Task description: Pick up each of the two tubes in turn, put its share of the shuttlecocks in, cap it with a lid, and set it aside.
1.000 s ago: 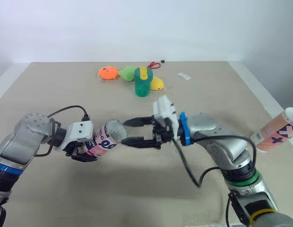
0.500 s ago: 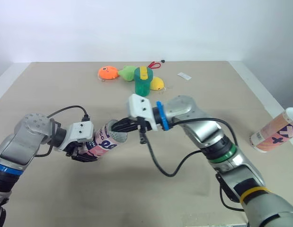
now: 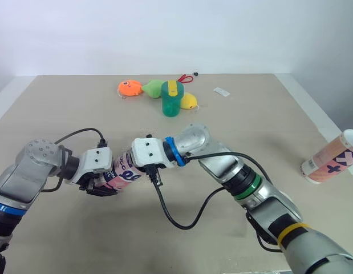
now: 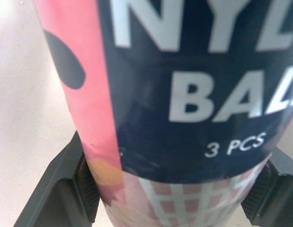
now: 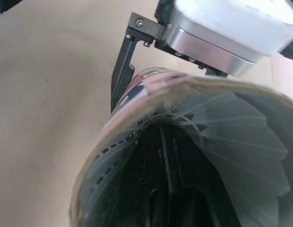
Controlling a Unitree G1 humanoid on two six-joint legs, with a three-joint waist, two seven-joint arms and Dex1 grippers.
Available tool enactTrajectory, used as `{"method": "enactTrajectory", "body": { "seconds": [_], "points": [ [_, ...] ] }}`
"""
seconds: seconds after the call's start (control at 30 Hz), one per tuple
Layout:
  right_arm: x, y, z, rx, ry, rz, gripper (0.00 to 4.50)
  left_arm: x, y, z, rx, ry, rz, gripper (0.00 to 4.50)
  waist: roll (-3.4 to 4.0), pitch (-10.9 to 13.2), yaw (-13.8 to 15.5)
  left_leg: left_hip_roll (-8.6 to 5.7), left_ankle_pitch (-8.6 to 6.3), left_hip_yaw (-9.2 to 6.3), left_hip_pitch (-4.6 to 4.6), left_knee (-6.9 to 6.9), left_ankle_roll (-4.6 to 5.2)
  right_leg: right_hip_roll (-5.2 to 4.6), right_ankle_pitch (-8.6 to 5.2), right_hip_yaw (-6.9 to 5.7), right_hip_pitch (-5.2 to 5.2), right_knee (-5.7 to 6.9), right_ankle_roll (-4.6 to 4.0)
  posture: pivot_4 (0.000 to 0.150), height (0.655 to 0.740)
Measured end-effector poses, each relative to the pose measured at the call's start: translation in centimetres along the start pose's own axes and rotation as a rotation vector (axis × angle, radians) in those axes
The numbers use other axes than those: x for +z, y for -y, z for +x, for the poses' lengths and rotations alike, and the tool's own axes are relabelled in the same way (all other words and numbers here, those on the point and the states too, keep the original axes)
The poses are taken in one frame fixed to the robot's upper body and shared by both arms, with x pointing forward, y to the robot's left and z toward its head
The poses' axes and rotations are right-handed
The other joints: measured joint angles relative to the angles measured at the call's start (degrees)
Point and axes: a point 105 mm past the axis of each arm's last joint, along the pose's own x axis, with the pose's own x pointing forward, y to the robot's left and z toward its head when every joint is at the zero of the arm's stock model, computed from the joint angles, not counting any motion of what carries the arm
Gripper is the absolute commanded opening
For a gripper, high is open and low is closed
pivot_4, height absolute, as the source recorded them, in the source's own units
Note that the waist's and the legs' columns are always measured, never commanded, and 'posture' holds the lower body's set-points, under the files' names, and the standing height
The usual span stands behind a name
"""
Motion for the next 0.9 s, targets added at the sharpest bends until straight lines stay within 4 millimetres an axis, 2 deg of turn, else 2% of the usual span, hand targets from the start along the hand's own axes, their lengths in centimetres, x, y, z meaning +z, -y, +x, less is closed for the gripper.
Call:
{"method": "enactTrajectory", "body": {
  "seconds": [0.17,0.3,0.33,0.5,0.53,0.67,0.7,0.8,0.87,0.9],
  "points": [
    [0.4,0.4,-1.3,-0.010,0.035,0.044,0.07,0.0,0.0,0.0,0.001,0.003,0.000,3.37,0.00,0.0,0.0,-0.01,0.00,-0.02,-0.02,0.01,0.00,-0.02,0.01,0.00,0.01,0.00,0.01,0.150,0.7400],
    [1.2,1.4,-4.5,-0.063,0.071,0.067,0.07,0.1,0.1,0.0,0.002,0.007,0.001,3.37,0.00,0.0,0.0,-0.03,0.00,-0.06,-0.03,0.01,0.00,-0.07,0.02,0.00,0.03,-0.01,0.03,0.150,0.7400],
    [1.2,1.8,-5.9,-0.093,0.067,0.076,0.07,0.1,0.1,0.0,0.002,0.007,0.000,3.37,0.00,0.0,0.0,-0.05,0.00,-0.03,-0.03,0.01,0.00,-0.08,0.01,0.01,0.03,-0.01,0.02,0.150,0.7400],
    [0.8,2.0,-8.7,-0.135,0.045,0.105,0.07,0.1,0.1,0.0,0.003,0.013,-0.002,3.37,0.02,0.0,0.1,-0.08,0.00,-0.08,-0.04,-0.03,0.00,-0.07,0.00,-0.03,0.02,-0.01,0.03,0.150,0.7400],
    [0.3,1.6,-10.0,-0.158,0.044,0.139,0.07,0.5,0.0,0.2,0.003,0.045,-0.005,3.37,0.01,0.0,0.2,-0.14,-0.01,-0.12,-0.07,-0.03,0.01,-0.11,0.01,-0.05,0.04,-0.03,0.03,0.150,0.7400],
    [-0.3,1.1,-11.2,-0.184,0.071,0.221,0.07,1.7,0.0,1.2,-0.008,0.136,-0.010,3.37,-0.14,0.1,0.0,-0.21,-0.01,-0.10,-0.24,-0.02,0.01,-0.18,0.12,-0.02,-0.10,-0.04,0.16,0.150,0.7400],
    [-0.3,0.5,-13.9,-0.238,0.118,0.311,0.07,4.2,0.0,1.5,-0.010,0.285,-0.001,3.37,-0.28,0.2,0.0,-0.21,-0.01,-0.37,-0.90,0.12,0.01,-0.17,0.24,-0.23,-0.57,-0.01,0.00,0.150,0.7400],
    [-0.3,0.4,-14.9,-0.263,0.122,0.332,0.07,4.8,-0.1,1.3,-0.002,0.307,0.003,3.37,-0.30,0.2,0.0,-0.21,-0.01,-0.37,-1.05,0.12,0.01,-0.14,0.28,-0.22,-0.71,-0.02,-0.03,0.150,0.7400],
    [-1.3,-1.3,-17.5,-0.302,0.089,0.422,0.07,7.2,-0.5,1.0,0.041,0.424,0.033,3.37,-0.32,0.3,0.1,-0.26,-0.06,-0.60,-1.23,0.13,0.09,-0.21,0.27,-0.43,-0.76,-0.06,-0.05,0.150,0.7400],
    [-2.5,-2.7,-19.3,-0.334,0.035,0.491,0.33,8.5,-0.5,1.3,0.068,0.506,0.034,3.37,-0.28,0.3,0.1,-0.37,-0.11,-0.67,-1.29,0.13,0.18,-0.34,0.23,-0.52,-0.77,-0.05,-0.02,0.150,0.7400]
  ]
}}
